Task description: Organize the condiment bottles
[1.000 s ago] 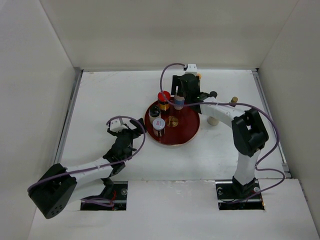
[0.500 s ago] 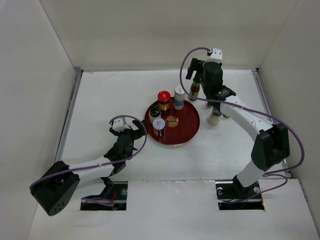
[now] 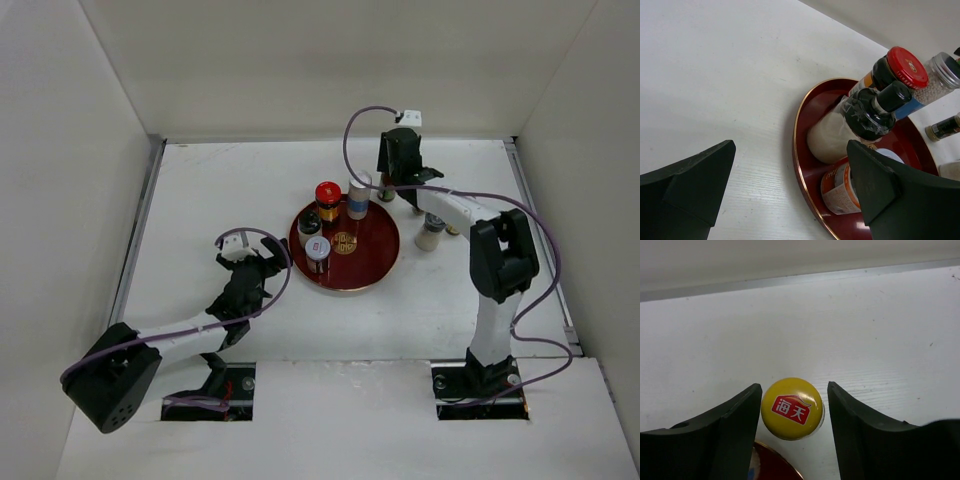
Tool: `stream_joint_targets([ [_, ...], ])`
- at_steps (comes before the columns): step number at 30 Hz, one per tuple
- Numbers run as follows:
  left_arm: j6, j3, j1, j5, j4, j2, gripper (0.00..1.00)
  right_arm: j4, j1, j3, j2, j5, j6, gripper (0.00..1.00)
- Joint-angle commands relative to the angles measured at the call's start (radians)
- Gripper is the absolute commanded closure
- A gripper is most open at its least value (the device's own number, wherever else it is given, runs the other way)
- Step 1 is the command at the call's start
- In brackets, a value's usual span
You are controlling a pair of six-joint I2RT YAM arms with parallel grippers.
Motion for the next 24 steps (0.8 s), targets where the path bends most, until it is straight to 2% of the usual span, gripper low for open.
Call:
stream_joint_targets([
  [1, -0.017, 0.026, 0.011, 0.026, 0.035, 0.012, 0.04, 0.067, -0.009, 0.032, -0.018, 0.027, -0.014, 0.48],
  [3, -0.017, 0.028, 0.011, 0.030, 0.037, 0.015, 0.04, 0.128, -0.012, -0.002, -0.037, 0.025, -0.013, 0.63],
  [5, -0.017, 0.028, 0.011, 0.037, 0.037, 0.010, 0.04, 0.200, -0.008, -0.045, -0.073, 0.031, -0.026, 0.70],
  [14, -0.020, 0.023, 0.023, 0.035, 0.034, -0.005, 0.04, 0.245, 0.015, -0.131, -0.320, 0.143, -0.143, 0.71],
  [17, -0.028, 0.013, 0.069, 0.041, 0.028, -0.019, 0.04, 0.231, 0.055, -0.204, -0.403, 0.148, -0.132, 0.71],
  [24, -0.053, 0.013, 0.072, 0.070, 0.023, -0.008, 0.04, 0.208, 0.185, -0.366, -0.517, 0.171, -0.069, 0.71],
])
